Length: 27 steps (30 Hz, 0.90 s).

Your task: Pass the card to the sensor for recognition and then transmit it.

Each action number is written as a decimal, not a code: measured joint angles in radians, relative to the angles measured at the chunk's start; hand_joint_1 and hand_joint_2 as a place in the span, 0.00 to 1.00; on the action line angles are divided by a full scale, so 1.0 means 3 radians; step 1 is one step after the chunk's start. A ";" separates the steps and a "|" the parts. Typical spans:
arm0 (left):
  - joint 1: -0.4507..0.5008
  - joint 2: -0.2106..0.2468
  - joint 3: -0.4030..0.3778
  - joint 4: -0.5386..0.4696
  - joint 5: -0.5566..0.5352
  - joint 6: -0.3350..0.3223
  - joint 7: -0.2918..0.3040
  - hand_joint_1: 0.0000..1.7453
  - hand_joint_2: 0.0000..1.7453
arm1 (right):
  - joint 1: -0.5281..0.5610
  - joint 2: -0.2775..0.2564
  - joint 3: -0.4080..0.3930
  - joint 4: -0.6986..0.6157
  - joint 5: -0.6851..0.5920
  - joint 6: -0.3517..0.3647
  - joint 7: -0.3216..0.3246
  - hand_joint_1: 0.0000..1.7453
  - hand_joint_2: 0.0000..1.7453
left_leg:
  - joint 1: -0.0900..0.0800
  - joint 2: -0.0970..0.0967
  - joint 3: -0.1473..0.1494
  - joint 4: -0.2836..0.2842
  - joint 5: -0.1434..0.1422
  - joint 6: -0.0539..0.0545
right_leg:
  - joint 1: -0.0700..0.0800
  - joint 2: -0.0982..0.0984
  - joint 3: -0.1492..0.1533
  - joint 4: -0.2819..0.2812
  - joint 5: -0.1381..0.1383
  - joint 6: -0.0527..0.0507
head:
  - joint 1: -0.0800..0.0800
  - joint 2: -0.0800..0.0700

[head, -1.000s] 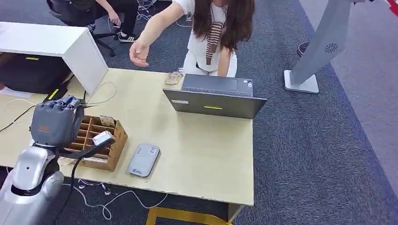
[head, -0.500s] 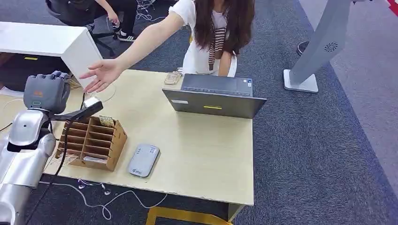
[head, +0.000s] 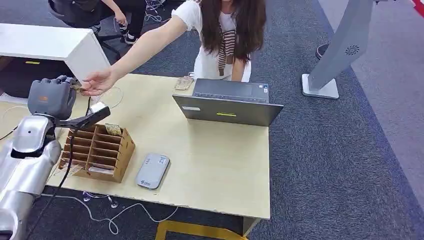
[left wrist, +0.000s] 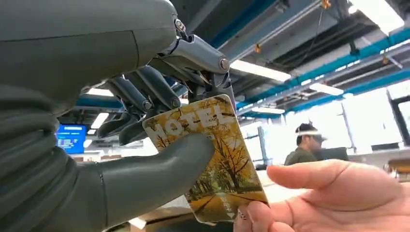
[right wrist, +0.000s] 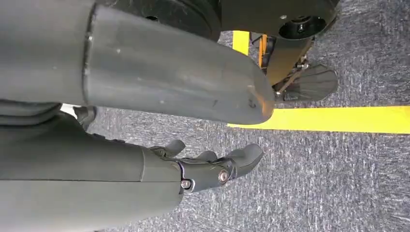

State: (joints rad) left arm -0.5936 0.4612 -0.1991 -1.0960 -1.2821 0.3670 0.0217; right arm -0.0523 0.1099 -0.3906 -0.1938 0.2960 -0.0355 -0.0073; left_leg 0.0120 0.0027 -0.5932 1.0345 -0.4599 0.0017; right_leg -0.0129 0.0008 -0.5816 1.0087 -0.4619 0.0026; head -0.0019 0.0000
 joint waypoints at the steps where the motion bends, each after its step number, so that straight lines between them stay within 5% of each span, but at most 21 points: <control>1: 0.0005 0.0000 -0.0003 0.0000 0.0000 0.0025 0.0001 0.20 1.00 | 0.0000 0.0000 0.0000 0.0000 0.0000 0.0000 0.0000 0.00 0.00 | 0.0000 0.0000 0.0000 0.0000 0.0000 0.0000 | 0.0000 0.0000 0.0000 0.0000 0.0000 0.0000 | 0.0000 0.0000; 2: 0.0008 0.0000 -0.0005 0.0001 0.0001 0.0033 0.0001 0.00 1.00 | 0.0000 0.0000 0.0000 0.0000 0.0000 0.0000 0.0000 0.00 0.00 | 0.0000 0.0000 0.0000 0.0000 0.0000 0.0000 | 0.0000 0.0000 0.0000 0.0000 0.0000 0.0000 | -0.0001 0.0000; 3: 0.0011 -0.0001 -0.0009 0.0001 0.0001 0.0035 0.0000 0.00 0.00 | 0.0000 0.0000 0.0000 0.0000 0.0000 0.0000 0.0001 0.00 0.00 | 0.0000 0.0000 0.0000 0.0000 0.0000 0.0000 | 0.0000 0.0000 0.0000 0.0000 0.0000 0.0000 | 0.0000 0.0000; 8: 0.0029 -0.0003 -0.0019 0.0017 0.0029 -0.0010 0.0008 0.00 0.00 | 0.0000 0.0000 0.0000 0.0000 0.0001 -0.0010 0.0001 0.00 0.00 | 0.0000 0.0000 -0.0001 0.0000 0.0000 0.0000 | 0.0000 0.0000 -0.0001 0.0000 0.0000 0.0000 | -0.0001 0.0000; 9: 0.0033 -0.0003 -0.0020 0.0017 0.0036 -0.0013 0.0009 0.00 1.00 | 0.0000 0.0000 0.0000 0.0001 0.0001 -0.0010 0.0000 0.00 0.00 | 0.0000 0.0000 -0.0001 0.0000 0.0000 0.0000 | 0.0000 0.0000 -0.0001 0.0000 0.0000 0.0000 | -0.0001 0.0000; 19: 0.0314 -0.0019 -0.0022 -0.0228 0.0109 0.0156 0.0038 0.00 1.00 | 0.0001 0.0000 -0.0001 0.0001 0.0013 -0.0069 -0.0013 0.00 0.00 | -0.0001 0.0000 -0.0003 0.0000 0.0000 0.0000 | 0.0000 0.0000 -0.0001 0.0000 0.0000 0.0000 | -0.0001 0.0000; 27: 0.1413 -0.0059 0.0155 -0.1500 0.0605 0.0690 -0.0256 0.00 1.00 | 0.0057 0.0003 -0.0078 0.0001 -0.0112 -0.0117 -0.0080 0.00 0.00 | -0.0002 0.0012 -0.0006 0.0000 -0.0012 0.0001 | -0.0001 0.0014 -0.0007 -0.0002 -0.0008 0.0005 | 0.0000 0.0000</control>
State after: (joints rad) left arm -0.1697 0.4436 -0.1525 -1.5459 -1.1005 0.5741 -0.0549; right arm -0.0353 0.1106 -0.4139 -0.1934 0.2624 -0.0706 -0.0313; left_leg 0.0114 0.0062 -0.5948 1.0344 -0.4634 0.0021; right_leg -0.0133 0.0049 -0.5837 1.0082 -0.4642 0.0042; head -0.0019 0.0000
